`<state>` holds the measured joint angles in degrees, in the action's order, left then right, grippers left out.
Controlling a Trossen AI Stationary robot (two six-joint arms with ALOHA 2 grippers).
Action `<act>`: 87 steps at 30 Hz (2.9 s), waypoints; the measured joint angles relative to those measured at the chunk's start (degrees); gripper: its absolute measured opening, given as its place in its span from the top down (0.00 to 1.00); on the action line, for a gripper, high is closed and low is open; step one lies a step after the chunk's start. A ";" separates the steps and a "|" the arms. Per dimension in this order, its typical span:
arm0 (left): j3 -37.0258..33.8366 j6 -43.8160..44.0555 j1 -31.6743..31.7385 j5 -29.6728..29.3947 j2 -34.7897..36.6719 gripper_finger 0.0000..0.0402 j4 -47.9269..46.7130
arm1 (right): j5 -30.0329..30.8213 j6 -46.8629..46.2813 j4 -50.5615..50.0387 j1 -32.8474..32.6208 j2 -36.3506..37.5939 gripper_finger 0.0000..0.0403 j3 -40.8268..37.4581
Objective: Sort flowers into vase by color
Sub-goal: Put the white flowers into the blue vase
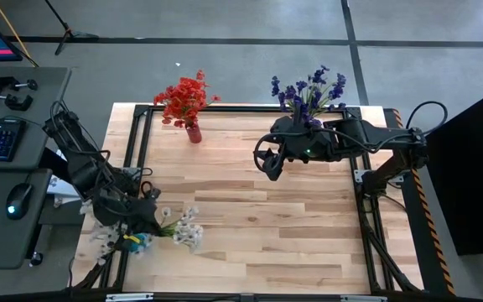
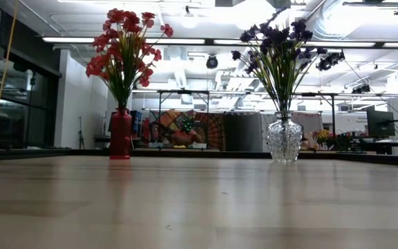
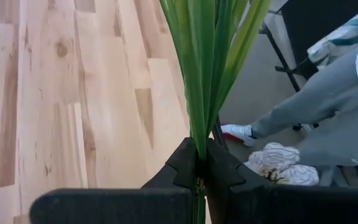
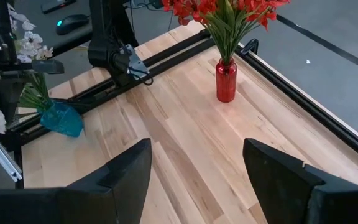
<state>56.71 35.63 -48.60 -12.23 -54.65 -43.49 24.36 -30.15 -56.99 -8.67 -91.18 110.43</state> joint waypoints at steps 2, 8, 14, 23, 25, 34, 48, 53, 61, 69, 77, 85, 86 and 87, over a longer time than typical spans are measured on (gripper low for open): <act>0.00 -0.28 0.00 -0.71 0.64 1.00 -0.06 | 0.05 -0.03 0.03 0.00 0.00 0.40 0.00; 0.00 -0.30 0.00 -3.75 2.52 1.00 -0.20 | 0.05 -0.03 0.81 0.00 0.00 0.40 0.00; 0.00 1.03 -2.67 -5.33 2.23 1.00 -2.83 | 0.03 -1.12 1.14 0.00 0.00 0.40 0.00; 0.00 4.64 -8.17 -13.99 2.27 1.00 -4.98 | 0.55 -2.06 1.16 0.00 0.00 0.40 0.00; 0.00 4.96 -9.47 -15.91 2.27 1.00 -5.38 | 0.57 -2.43 1.16 0.00 0.00 0.40 0.00; 0.00 11.48 -15.04 -18.76 2.27 1.00 -7.75 | 0.93 -3.02 1.60 0.00 0.00 0.40 0.00; 0.00 15.90 -21.00 -25.51 2.27 1.00 -8.65 | 2.17 -3.02 1.62 0.00 0.00 0.40 0.00; 0.00 16.65 -21.16 -27.58 2.27 1.00 -8.80 | 2.17 -3.16 1.62 0.00 0.00 0.40 0.00; 0.00 22.04 -25.91 -32.32 2.16 1.00 -8.81 | 2.15 -3.40 1.62 0.00 0.00 0.40 0.00; 0.00 27.25 -31.78 -34.89 0.63 1.00 -9.93 | 2.25 -3.37 1.62 0.00 0.00 0.40 0.02; 0.00 29.72 -35.27 -42.20 -0.14 1.00 -11.33 | 2.60 -3.48 1.62 0.00 0.00 0.40 0.02; -0.02 31.31 -36.20 -47.23 -0.55 1.00 -11.18 | 2.60 -4.37 1.60 -0.02 0.00 0.40 0.01; -0.02 31.66 -36.63 -48.25 -0.92 1.00 -11.18 | 2.60 -4.37 1.60 0.00 0.00 0.40 0.02; -0.02 31.91 -37.08 -48.85 -1.29 1.00 -11.18 | 2.58 -4.37 1.60 0.00 0.00 0.40 0.02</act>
<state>56.69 67.54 -85.68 -61.08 -55.94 -54.68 26.94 -34.52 -55.40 -8.67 -91.18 110.45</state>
